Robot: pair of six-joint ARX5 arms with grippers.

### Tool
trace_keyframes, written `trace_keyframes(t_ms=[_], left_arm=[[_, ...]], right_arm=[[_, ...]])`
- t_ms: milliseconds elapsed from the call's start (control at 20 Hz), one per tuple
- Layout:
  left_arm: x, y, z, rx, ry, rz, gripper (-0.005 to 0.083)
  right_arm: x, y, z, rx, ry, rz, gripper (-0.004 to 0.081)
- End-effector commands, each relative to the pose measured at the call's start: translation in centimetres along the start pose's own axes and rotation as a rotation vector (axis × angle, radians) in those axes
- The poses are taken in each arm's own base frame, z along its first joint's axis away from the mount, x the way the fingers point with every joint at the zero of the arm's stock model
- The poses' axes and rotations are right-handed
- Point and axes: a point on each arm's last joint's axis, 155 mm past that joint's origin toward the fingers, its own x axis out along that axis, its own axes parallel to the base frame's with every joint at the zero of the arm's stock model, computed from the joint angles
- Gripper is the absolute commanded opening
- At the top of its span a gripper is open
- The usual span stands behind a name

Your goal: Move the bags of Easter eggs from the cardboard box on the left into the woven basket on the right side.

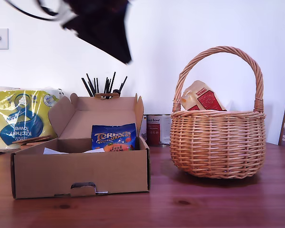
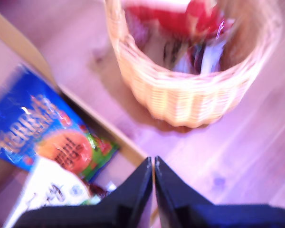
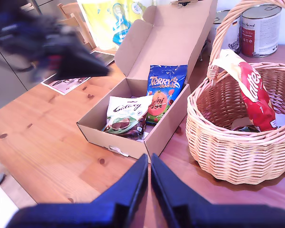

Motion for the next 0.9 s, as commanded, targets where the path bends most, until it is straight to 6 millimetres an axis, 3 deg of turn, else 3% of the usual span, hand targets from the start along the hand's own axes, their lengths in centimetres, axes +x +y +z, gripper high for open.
trace_keyframes(t_ms=[0, 200, 300, 350, 500, 850], left_arm=[[-0.1, 0.2, -1.8, 0.023, -0.03, -0.023, -0.002], [-3.2, 2.3, -3.0, 0.066, -0.101, 0.007, -0.002], [-3.4, 3.6, -3.7, 0.073, -0.078, 0.037, -0.001], [-3.2, 4.3, -4.0, 0.075, -0.067, 0.05, 0.0066], [-1.3, 5.4, -4.6, 0.114, -0.034, 0.066, 0.0784], [5.0, 6.5, -8.2, 0.246, 0.088, 0.028, 0.0763]], right_arm=[[0.0, 0.1, 0.1, -0.028, -0.006, 0.002, -0.0012], [0.0, 0.1, 0.1, -0.032, -0.005, 0.003, -0.0012], [0.0, 0.1, 0.1, -0.032, -0.006, 0.003, -0.0012], [0.0, 0.1, 0.1, -0.032, -0.005, 0.003, -0.0012], [0.0, 0.1, 0.1, -0.033, -0.006, 0.003, -0.0012], [0.0, 0.1, 0.0, -0.03, -0.003, 0.003, -0.0012]])
